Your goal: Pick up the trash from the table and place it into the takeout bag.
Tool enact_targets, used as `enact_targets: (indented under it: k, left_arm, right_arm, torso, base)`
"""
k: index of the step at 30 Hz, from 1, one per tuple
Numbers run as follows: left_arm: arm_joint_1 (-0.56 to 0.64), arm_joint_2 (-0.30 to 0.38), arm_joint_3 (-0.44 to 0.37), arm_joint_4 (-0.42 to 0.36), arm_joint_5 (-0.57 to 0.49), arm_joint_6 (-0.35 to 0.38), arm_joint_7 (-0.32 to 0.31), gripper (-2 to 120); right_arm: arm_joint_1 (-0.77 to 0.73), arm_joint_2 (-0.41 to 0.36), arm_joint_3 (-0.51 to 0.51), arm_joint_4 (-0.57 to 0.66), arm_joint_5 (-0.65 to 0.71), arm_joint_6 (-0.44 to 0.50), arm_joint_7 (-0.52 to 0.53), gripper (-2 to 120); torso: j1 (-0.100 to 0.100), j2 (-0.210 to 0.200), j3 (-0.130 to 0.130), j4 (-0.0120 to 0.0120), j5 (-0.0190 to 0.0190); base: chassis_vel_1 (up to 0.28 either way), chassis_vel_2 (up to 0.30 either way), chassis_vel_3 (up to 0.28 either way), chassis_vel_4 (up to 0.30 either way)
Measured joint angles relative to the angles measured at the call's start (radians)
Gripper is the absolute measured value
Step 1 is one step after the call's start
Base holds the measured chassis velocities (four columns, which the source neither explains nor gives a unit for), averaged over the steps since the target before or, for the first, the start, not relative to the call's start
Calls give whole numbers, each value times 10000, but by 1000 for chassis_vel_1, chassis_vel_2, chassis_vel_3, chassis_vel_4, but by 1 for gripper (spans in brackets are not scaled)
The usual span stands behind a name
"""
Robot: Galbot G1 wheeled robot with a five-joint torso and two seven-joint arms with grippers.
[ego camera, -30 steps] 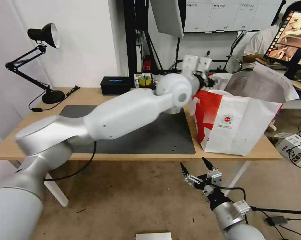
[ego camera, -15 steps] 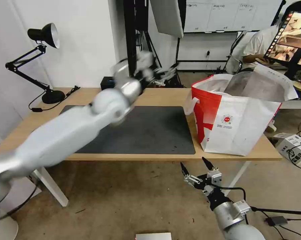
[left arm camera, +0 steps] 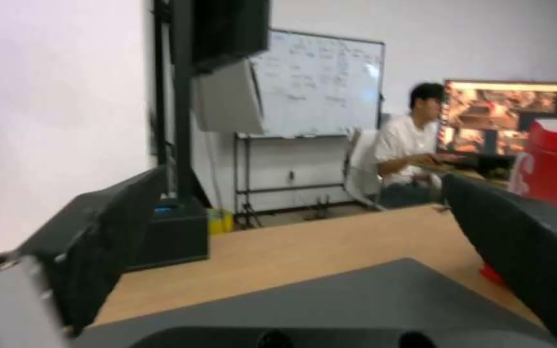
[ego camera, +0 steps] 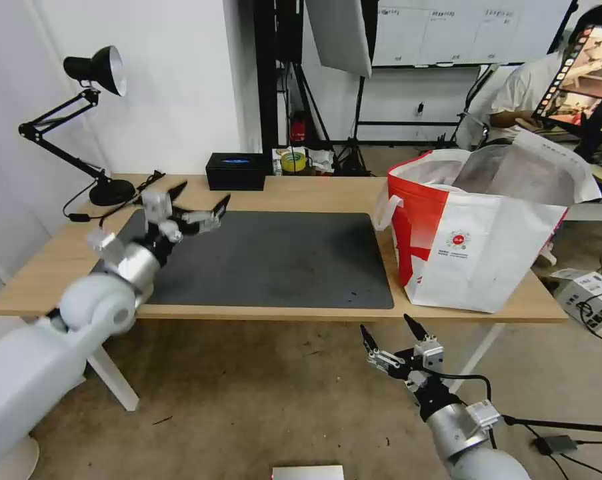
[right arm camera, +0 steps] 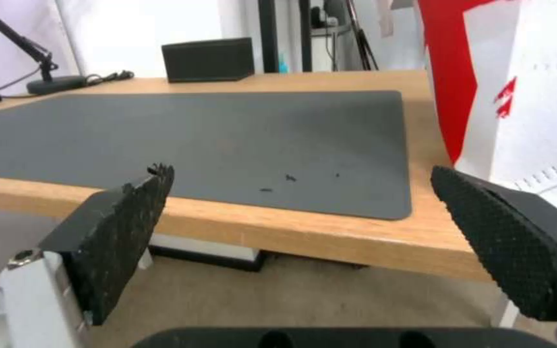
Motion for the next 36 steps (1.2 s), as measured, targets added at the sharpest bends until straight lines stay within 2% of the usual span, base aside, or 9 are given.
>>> enact_targets:
  k: [1,3,4,6,8,11,12,24,36]
  left_arm:
    - [930,-258,-792,-161,255,-53,15,101]
    - [2035,-601,-1828,-291,587,-277,76,100]
    - [2035,-601,-1828,-291,587,-277,76,100]
    - [2982,-966,-2541,-354,925,-434,191,100]
    - [4079,-1504,-3296,-373,1387,-682,395,100]
    - [4506,-1759,-3544,-355,1578,-798,515,100]
    - [5044,-2109,-3918,-339,1771,-980,648,100]
    - [6942,-3283,-5337,-332,2320,-1645,1120,100]
    - [7266,-3532,-5472,-388,2392,-1701,1196,100]
  right_arm:
    - [0,-1,0,0,0,0,-1,100]
    - [0,0,0,0,0,0,-1,100]
    - [0,0,0,0,0,0,-1,100]
    - [0,0,0,0,0,0,-2,100]
    - [0,0,0,0,0,0,-1,100]
    - [0,0,0,-1,0,0,-1,100]
    - [0,0,0,0,0,0,0,100]
    - [0,0,0,0,0,0,-1,100]
    - [0,0,0,0,0,0,-1,100]
  torso:
    - [-1,0,0,12,-10]
    - [-4,1,-1,12,1]
    - [-4,1,-1,12,1]
    - [-4,0,-1,11,-10]
    - [-2,0,0,10,1]
    - [-3,0,0,11,-6]
    - [-2,0,0,9,-5]
    - [-3,1,0,10,-3]
    - [-1,-1,1,9,-3]
  base:
    - [0,0,0,0]
    - [0,0,0,0]
    - [0,0,0,0]
    - [0,0,0,0]
    - [0,0,0,0]
    - [0,0,0,0]
    - [0,0,0,0]
    - [0,0,0,0]
    - [0,0,0,0]
